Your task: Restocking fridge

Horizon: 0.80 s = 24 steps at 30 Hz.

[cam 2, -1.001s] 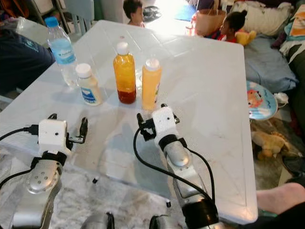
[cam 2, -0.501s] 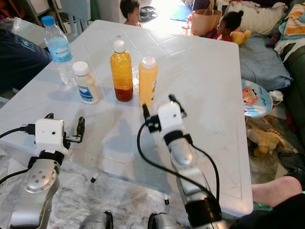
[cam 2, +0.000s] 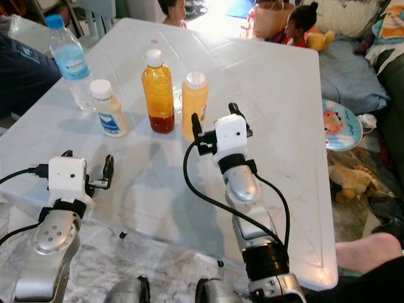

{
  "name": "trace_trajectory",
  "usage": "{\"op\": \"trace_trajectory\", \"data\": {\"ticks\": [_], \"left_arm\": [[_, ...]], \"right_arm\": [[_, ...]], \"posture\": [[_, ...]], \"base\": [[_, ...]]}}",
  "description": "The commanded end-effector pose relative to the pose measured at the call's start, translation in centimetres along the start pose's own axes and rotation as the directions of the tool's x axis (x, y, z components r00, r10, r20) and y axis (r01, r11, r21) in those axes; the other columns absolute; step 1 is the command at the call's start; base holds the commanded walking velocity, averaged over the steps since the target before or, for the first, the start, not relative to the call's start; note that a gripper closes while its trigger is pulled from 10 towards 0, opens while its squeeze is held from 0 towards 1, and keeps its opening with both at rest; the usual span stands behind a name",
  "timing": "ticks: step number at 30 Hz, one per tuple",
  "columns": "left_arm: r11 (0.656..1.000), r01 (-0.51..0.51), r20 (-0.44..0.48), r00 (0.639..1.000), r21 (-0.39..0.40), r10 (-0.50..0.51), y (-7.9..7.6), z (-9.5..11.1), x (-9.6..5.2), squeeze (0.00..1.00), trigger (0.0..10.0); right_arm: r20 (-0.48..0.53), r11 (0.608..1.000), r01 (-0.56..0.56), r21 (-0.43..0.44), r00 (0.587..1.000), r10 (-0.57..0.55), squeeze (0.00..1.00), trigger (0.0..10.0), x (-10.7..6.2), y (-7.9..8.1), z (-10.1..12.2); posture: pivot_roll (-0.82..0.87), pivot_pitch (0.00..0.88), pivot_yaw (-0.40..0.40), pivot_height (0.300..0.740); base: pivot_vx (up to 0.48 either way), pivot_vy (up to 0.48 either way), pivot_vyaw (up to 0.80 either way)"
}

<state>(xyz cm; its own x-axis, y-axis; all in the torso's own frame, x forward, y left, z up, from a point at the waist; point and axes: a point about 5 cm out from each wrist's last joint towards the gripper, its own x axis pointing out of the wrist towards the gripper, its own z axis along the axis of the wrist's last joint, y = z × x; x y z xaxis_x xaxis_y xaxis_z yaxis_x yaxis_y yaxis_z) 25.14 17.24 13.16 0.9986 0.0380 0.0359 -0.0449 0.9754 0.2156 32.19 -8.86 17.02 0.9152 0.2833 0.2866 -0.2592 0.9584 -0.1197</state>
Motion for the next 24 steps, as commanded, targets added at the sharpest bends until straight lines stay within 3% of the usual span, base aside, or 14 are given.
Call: {"op": "trace_trajectory", "data": {"ticks": [1, 8, 17, 24], "left_arm": [[1.0, -0.001, -0.001, 1.0, 0.002, 0.001, -0.1, 0.1, -0.1, 0.0, 10.0], [1.0, -0.001, -0.001, 1.0, 0.001, 0.001, -0.3, 0.1, -0.1, 0.0, 10.0], [1.0, 0.008, -0.005, 1.0, 0.004, -0.008, -0.4, 0.0, -0.1, 0.0, 10.0], [1.0, 0.017, -0.005, 1.0, 0.005, -0.017, -0.7, 0.1, -0.1, 0.0, 10.0]], "right_arm": [[-0.002, 0.999, -0.024, 0.028, 1.0, 0.024, 0.0, 10.0, 0.3, 0.2, 0.0], [0.008, 0.998, -0.053, 0.03, 0.999, 0.053, 0.0, 10.0, 1.3, 0.3, 0.3], [-0.001, 0.999, -0.034, -0.016, 0.999, 0.034, 0.0, 10.0, 2.5, -1.2, 0.3], [-0.003, 0.998, -0.059, -0.025, 0.998, 0.059, 0.0, 10.0, 3.6, -1.5, 0.5]], "posture": [[0.09, 0.195, -0.047, 0.74], [0.1, 0.195, -0.05, 0.74], [0.1, 0.194, -0.049, 0.74], [0.11, 0.197, -0.054, 0.74]], "base": [[0.0, 0.0, 0.0], [0.0, 0.0, 0.0], [0.0, 0.0, 0.0], [0.0, 0.0, 0.0]]}}
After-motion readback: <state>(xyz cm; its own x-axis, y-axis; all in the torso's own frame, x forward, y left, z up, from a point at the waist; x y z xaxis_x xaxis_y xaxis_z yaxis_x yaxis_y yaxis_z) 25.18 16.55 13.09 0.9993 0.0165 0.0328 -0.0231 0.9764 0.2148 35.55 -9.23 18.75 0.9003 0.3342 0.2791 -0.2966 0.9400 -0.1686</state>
